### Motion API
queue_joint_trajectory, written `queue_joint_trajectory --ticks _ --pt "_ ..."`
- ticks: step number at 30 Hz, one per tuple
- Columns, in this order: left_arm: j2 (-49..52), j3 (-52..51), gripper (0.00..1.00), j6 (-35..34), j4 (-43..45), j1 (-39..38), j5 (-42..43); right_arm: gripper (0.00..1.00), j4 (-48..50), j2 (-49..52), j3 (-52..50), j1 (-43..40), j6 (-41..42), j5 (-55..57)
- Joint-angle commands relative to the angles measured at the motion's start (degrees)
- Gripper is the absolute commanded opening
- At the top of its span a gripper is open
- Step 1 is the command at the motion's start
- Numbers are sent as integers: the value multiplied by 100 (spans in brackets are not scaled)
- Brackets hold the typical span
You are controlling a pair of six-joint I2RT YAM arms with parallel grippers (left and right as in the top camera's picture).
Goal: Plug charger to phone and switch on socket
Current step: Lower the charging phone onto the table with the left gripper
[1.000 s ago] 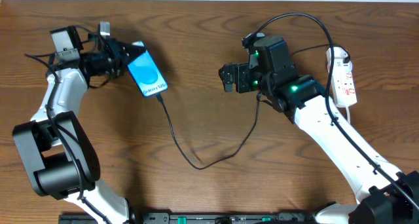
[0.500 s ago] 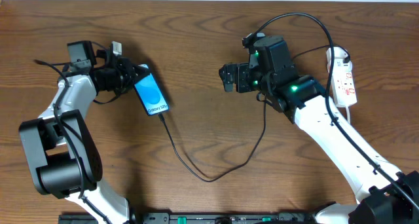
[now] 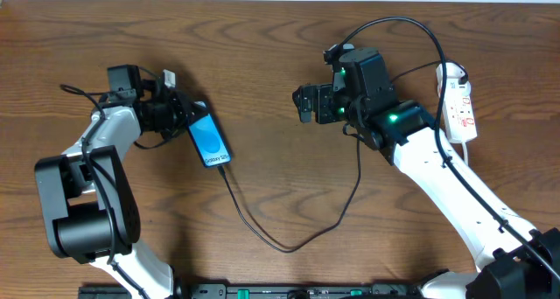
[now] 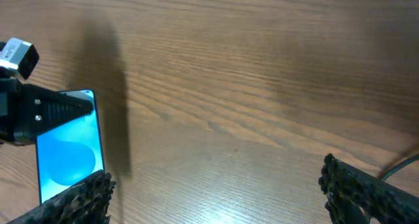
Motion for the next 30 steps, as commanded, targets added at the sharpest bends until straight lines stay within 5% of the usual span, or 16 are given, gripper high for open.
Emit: queue_joint_trajectory --ticks 1,30 --pt "-7 -17 7 162 -2 -20 4 99 -48 -87 48 13 -68 46" --pt "509 -382 7 160 33 -24 -356 99 -109 -87 48 37 -68 46"
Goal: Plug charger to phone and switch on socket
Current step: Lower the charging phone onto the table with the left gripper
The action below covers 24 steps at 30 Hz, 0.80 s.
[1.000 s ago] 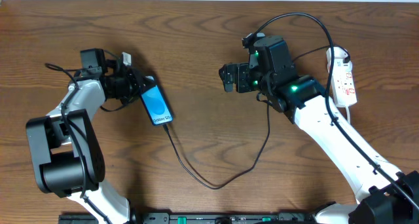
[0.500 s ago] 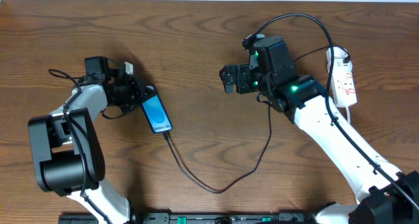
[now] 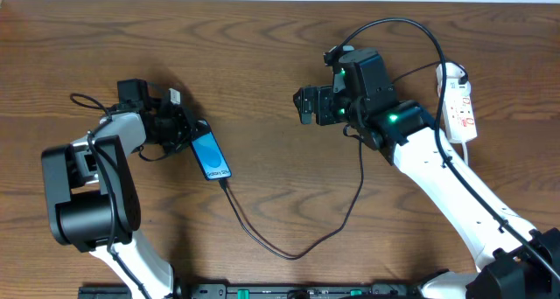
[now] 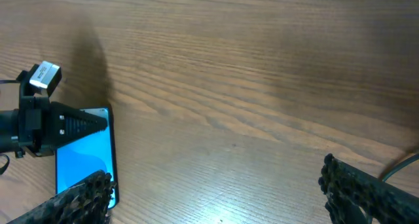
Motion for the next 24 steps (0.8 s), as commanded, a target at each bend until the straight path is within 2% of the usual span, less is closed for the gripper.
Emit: queue_joint_trajectory --ticks 1,13,17,24 --pt "125 -31 8 59 -4 -24 -13 99 -11 -87 48 35 -68 46" --pt "129 -31 8 61 -105 -24 -79 99 -24 -87 48 33 -70 48" --pt "129 -31 14 61 -168 -24 -214 99 -24 -87 48 33 -70 48" --pt "129 -31 17 61 -177 -24 -212 99 -24 -87 48 33 -70 48"
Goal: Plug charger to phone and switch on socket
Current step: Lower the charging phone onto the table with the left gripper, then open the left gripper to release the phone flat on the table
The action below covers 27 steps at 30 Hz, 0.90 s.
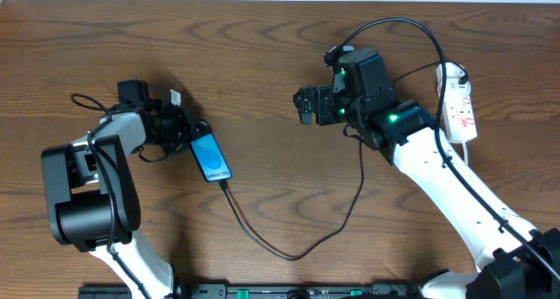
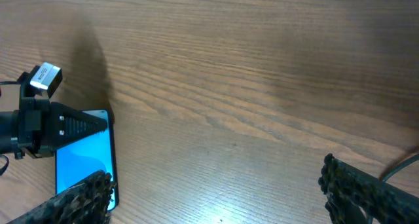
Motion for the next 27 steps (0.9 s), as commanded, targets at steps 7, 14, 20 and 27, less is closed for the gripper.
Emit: queue_joint_trajectory --ticks 7,14,20,27 --pt "118 -31 33 57 -149 -24 -251 99 -22 -87 48 33 -68 48" --pt "118 -31 44 57 -199 -24 -254 99 -22 -87 48 33 -68 46" --pt "118 -31 63 50 -341 -24 -597 99 -22 -87 48 33 -68 46" --pt "118 -31 67 52 -575 -24 -896 99 -22 -87 48 33 -68 46"
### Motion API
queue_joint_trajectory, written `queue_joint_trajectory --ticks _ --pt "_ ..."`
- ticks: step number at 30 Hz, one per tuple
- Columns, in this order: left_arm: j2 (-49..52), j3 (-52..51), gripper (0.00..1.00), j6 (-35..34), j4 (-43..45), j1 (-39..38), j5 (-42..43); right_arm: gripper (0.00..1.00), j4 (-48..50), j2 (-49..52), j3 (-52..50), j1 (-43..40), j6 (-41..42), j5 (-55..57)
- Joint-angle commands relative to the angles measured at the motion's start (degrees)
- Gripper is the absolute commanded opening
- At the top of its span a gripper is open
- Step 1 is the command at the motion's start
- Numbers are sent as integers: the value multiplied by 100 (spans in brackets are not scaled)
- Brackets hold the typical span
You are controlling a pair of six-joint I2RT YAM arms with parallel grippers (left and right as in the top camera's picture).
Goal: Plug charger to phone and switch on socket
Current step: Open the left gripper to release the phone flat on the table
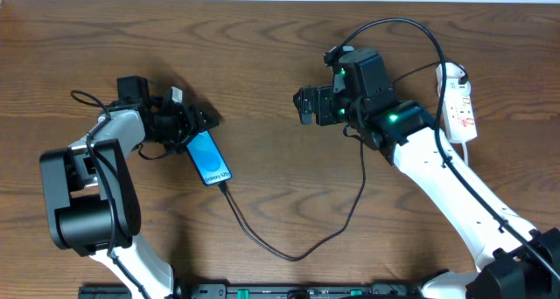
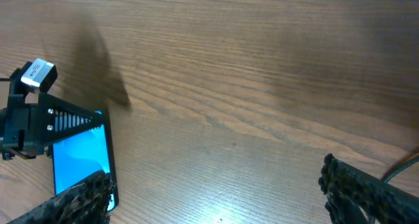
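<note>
The phone [image 1: 210, 158], its blue screen up, lies on the wooden table [image 1: 262, 45] left of centre; it also shows at the left in the right wrist view as phone [image 2: 78, 160]. A black charger cable [image 1: 293, 253] runs from the phone's lower end in a loop toward the right arm. My left gripper [image 1: 201, 126] stands open at the phone's top edge, one ribbed finger [image 2: 69, 119] showing above the screen. My right gripper [image 2: 219, 201] is open over bare wood mid-table, holding nothing. The white socket strip [image 1: 459, 102] lies at the far right.
The cable also arcs over the back of the right arm [image 1: 411, 28] to the socket strip. The left arm's base [image 1: 83, 212] stands at the front left. The table's far edge meets a white wall at the top.
My left gripper's fingers have spread apart at the phone's top edge, where they were closed on it. The phone lies almost where it was. The right arm has not moved.
First my left gripper held the phone, cable attached, a little further back and to the right. Then it held the phone lower on the table, nearer the front, and stayed so. Now the fingers are open and the phone rests on the wood.
</note>
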Motion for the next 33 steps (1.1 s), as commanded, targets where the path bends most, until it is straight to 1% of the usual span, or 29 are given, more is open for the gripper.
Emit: queue_joint_trajectory --ticks 1,7,9,11,17,33 --pt "247 -179 67 33 -179 9 -1082 99 -9 -87 48 33 -68 46" --pt "247 -179 68 35 -286 9 -1150 99 -9 -87 48 35 -68 46" --pt "247 -179 74 33 -323 9 -1150 99 -9 -87 48 33 -68 46" --pt "247 -179 76 31 -354 9 -1185 99 -9 -87 48 33 -68 46" --pt "247 -179 87 -11 -595 9 -1709 99 -9 -87 48 35 -68 46" --pt "247 -179 89 -42 -750 9 -1803 99 -13 -87 48 33 -68 46"
